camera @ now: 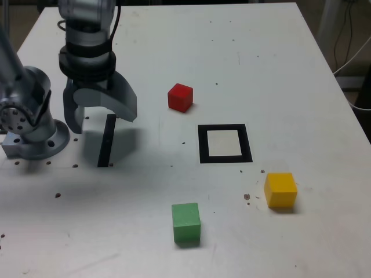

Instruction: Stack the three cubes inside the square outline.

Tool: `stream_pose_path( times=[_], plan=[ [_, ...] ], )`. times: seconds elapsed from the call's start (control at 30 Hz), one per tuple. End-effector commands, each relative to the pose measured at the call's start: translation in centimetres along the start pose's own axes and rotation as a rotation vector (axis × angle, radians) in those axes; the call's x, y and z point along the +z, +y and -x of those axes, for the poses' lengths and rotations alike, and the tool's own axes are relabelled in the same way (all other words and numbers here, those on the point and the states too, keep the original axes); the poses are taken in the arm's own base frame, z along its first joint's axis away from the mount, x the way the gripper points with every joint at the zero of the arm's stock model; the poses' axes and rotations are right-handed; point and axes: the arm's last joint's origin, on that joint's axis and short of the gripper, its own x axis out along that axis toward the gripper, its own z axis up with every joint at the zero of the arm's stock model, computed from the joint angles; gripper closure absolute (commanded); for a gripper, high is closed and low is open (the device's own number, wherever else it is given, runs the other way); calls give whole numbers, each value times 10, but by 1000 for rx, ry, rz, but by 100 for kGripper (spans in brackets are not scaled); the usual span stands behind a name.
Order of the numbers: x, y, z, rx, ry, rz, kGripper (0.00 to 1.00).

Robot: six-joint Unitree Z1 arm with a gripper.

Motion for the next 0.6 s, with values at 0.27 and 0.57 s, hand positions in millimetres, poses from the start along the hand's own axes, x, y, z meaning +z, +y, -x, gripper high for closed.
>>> stream_pose_path(
  times=[0.27, 0.57],
  plan=[
    [7, 1, 9, 46, 7, 2, 1],
    [8, 2, 25, 51, -26, -27, 0]
  ],
)
